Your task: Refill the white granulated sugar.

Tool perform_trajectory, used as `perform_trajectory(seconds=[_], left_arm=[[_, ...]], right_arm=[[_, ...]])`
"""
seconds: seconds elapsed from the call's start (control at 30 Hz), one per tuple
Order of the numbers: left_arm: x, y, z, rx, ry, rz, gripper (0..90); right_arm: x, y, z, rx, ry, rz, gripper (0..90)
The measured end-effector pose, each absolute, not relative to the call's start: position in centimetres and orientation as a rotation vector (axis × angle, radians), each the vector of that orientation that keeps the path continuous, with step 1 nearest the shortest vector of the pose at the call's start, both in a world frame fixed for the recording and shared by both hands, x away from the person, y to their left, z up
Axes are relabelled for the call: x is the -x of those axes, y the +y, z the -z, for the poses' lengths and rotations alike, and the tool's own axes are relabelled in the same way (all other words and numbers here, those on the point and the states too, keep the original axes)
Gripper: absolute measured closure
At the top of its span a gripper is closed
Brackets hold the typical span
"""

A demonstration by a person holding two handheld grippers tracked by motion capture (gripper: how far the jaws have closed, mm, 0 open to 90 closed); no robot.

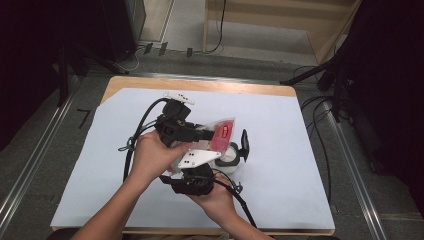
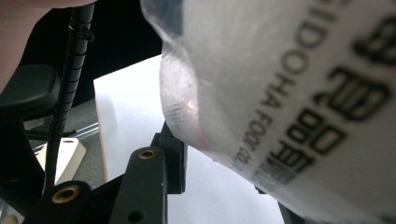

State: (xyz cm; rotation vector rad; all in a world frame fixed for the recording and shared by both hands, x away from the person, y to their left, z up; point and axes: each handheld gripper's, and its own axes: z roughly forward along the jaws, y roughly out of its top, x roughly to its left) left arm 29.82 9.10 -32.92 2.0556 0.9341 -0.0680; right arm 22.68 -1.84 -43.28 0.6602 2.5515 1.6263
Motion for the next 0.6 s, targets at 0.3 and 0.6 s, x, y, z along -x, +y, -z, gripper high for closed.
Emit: perform_trajectory(seconds=[0.3,0.6], left_arm=[[-29.84,9.16,32.94,-2.068,0.937,0.071,68.6],[-29.87,9.39,33.04,-2.109,0.948,0.097,69.6]], right_arm=[[-22.67,-1.79,43.4,-0.65,2.551,-1.624,63.1],[-22.33,-1.42,44.07,-0.604,2.558,-1.618,57.2]])
